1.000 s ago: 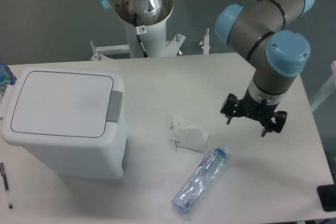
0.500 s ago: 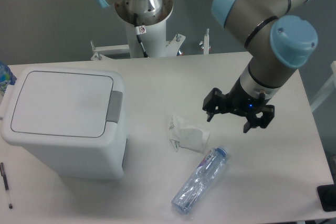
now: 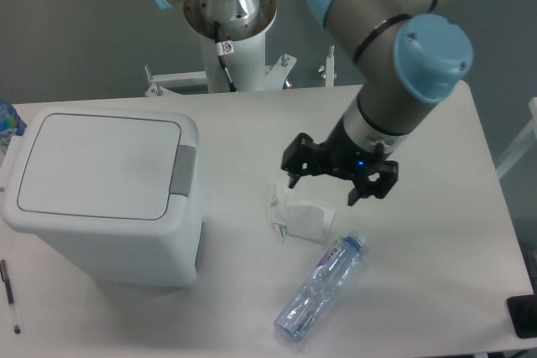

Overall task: Open the trash can
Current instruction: 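Move the gripper over the tissue toward the trash can's grey lid button, then press the gripper down on the grey button to pop the lid open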

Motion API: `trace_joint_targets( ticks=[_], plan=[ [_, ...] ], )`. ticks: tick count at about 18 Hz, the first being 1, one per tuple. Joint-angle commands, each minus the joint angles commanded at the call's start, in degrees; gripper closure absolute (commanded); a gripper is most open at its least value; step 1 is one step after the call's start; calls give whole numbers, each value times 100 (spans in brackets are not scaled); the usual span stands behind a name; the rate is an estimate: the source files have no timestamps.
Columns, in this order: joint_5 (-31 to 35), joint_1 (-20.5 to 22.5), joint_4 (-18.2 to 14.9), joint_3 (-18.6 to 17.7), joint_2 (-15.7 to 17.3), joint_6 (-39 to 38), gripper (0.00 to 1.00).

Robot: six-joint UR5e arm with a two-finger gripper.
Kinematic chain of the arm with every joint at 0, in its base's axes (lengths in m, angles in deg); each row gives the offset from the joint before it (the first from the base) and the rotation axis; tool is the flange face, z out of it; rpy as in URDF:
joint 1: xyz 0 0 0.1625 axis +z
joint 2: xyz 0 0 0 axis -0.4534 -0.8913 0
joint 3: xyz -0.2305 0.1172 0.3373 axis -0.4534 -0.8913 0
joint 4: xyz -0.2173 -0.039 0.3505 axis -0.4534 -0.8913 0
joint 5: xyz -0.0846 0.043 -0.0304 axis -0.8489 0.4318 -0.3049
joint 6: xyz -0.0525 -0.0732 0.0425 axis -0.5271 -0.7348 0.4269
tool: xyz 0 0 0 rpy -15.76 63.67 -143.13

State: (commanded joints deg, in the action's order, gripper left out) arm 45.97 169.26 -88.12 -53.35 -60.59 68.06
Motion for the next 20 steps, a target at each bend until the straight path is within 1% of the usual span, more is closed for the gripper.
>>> trace_joint_targets(
  ticks=[5, 9, 13, 14, 16, 18, 20],
  plan=[
    [-123, -246, 0, 9, 167, -527, 0],
    [-317, -334, -9, -9, 264, -589, 0],
    [-475, -606, 0, -61, 282, -660, 0],
    [-475, -615, -9, -62, 290, -738, 0],
    [-467, -633, -9, -175, 343, -879, 0],
    [-449, -633, -9, -281, 387, -888, 0],
    [-431, -633, -9, -290, 396, -888, 0]
  ],
)
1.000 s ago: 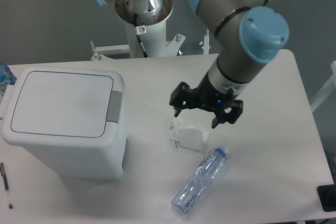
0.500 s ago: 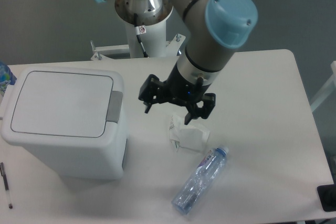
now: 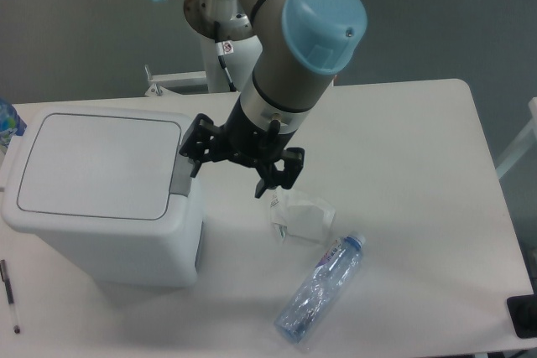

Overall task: Open the trash can
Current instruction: 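Press the gripper down on the grey button to pop the lid open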

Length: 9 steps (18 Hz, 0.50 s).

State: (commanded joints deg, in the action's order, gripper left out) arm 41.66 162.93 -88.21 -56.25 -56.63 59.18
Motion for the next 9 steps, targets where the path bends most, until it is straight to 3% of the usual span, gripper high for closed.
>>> trace_joint_targets(
  ticks=[9],
  plan=[
    [26, -9, 35, -79, -44, -88, 0]
  ],
)
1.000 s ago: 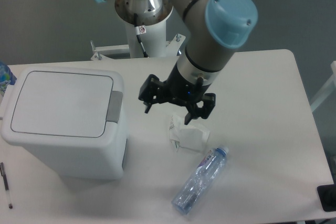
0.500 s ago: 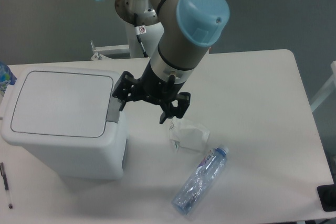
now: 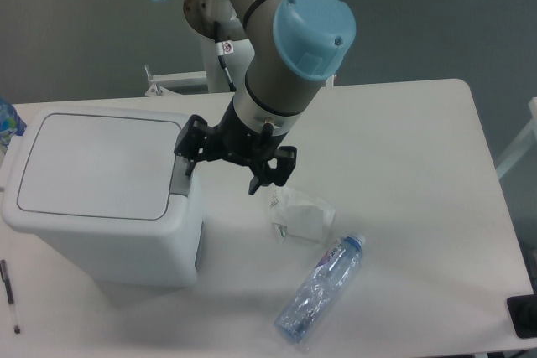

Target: Open the trash can

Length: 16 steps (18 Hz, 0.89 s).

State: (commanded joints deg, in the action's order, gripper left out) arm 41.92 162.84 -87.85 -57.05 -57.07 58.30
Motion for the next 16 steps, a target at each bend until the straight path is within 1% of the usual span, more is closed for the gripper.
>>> trace_joint_targets(
  ticks=[13, 16],
  plan=[
    [0, 0, 9, 0, -9, 0, 0],
    [0, 61, 17, 70, 44, 9, 0]
  ],
)
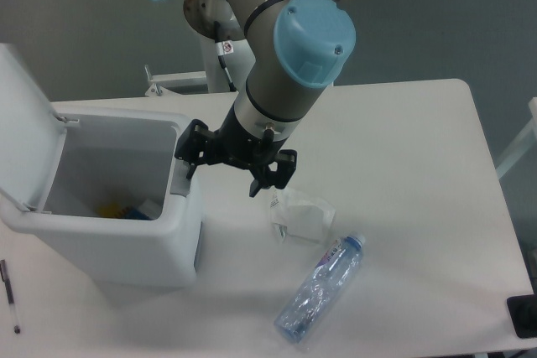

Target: Open the trash can

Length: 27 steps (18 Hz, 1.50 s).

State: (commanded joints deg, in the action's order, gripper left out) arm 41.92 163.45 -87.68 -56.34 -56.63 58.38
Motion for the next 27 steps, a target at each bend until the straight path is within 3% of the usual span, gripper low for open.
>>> trace_joint_targets(
  ticks=[5, 8, 11, 16, 22, 27],
  plan=[
    [149, 431, 157, 53, 132, 79, 0],
    [211, 650, 631, 35, 124, 114, 0],
    [718, 887, 1001, -43, 45, 884, 0],
    [1186, 1248, 1669, -17, -456, 2248, 0],
    [1634, 1792, 1696, -184, -1036, 4021, 0],
    [1862, 1899, 1872, -114, -1300, 4368, 0]
  ],
)
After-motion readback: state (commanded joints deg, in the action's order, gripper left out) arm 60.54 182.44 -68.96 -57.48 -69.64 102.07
